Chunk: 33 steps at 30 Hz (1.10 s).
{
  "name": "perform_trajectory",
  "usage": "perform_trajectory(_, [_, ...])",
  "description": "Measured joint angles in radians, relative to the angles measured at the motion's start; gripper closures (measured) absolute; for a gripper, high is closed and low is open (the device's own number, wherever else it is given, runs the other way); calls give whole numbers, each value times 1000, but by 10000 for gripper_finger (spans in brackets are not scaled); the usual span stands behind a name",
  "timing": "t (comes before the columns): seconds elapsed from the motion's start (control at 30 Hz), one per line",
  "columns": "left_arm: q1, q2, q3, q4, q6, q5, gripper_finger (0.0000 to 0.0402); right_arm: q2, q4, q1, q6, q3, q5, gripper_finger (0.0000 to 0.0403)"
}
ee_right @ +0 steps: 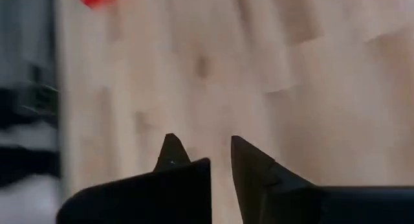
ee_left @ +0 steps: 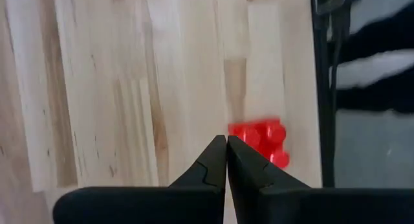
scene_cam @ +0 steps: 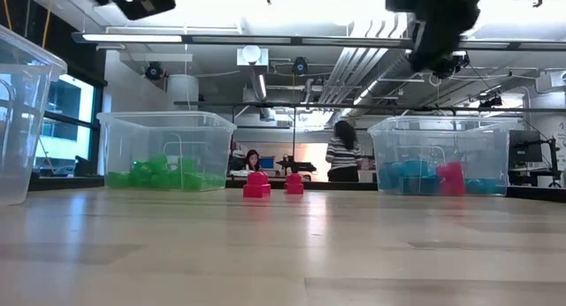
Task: Sort blocks
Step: Put the red game piece into the bottom transparent bin
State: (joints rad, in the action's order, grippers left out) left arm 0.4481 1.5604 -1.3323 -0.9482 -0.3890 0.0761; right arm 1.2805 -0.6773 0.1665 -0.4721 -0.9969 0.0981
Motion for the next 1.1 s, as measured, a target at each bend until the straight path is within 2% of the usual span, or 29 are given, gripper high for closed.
perform_trajectory(0.1, [27, 0, 12, -19, 46, -39, 401, -46, 221, 130, -275, 138, -57, 398])
perform_trajectory(0.27, [71, 1, 38, 30, 144, -135, 401, -19, 547, 352, -611, 219, -347, 401])
perform_trajectory(0.37, [111, 1, 72, 156, 178, -165, 401, 43, 578, 429, -709, 189, -513, 402])
perform_trajectory(0.43, [135, 1, 120, 311, 158, -171, 401, 90, 575, 449, -743, 145, -549, 402])
perform_trajectory(0.53, [151, 35, 175, 430, 11, -157, 401, 167, 555, 452, -767, 77, -549, 402])
perform_trajectory(0.6, [139, 83, 159, 387, -114, -93, 401, 216, 541, 447, -760, 33, -538, 402])
perform_trajectory(0.7, [119, 160, 63, 252, -246, 43, 401, 278, 540, 439, -724, -24, -507, 403])
perform_trajectory(0.97, [130, 422, -310, -239, -240, 87, 401, 353, 527, 433, -626, -74, -378, 403])
perform_trajectory(1.03, [143, 477, -351, -333, -238, 107, 401, 350, 518, 445, -605, -74, -367, 403])
perform_trajectory(1.1, [162, 518, -356, -354, -231, 132, 401, 348, 503, 459, -586, -74, -366, 403])
